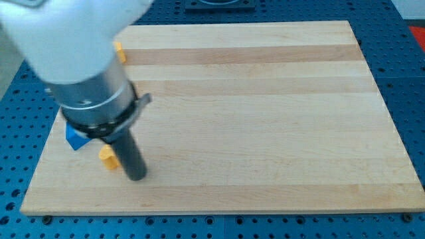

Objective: Move the yellow heart to the bottom of blue triangle

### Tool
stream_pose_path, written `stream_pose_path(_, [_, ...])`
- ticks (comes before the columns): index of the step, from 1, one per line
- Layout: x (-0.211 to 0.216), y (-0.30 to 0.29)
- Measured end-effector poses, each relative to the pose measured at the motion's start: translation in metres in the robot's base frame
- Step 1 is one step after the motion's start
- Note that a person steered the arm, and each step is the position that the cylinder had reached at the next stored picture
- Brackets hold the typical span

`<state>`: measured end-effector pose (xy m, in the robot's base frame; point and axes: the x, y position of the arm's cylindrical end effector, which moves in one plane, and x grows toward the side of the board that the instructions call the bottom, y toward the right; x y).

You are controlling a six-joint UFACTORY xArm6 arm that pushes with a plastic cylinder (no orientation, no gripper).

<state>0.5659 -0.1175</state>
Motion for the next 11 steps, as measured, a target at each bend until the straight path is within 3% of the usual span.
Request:
stream_pose_path(1, [-0.018, 0.033])
stream_pose_path(7, [-0.027, -0.042])
stream_pose_path(11, [-0.013, -0.046])
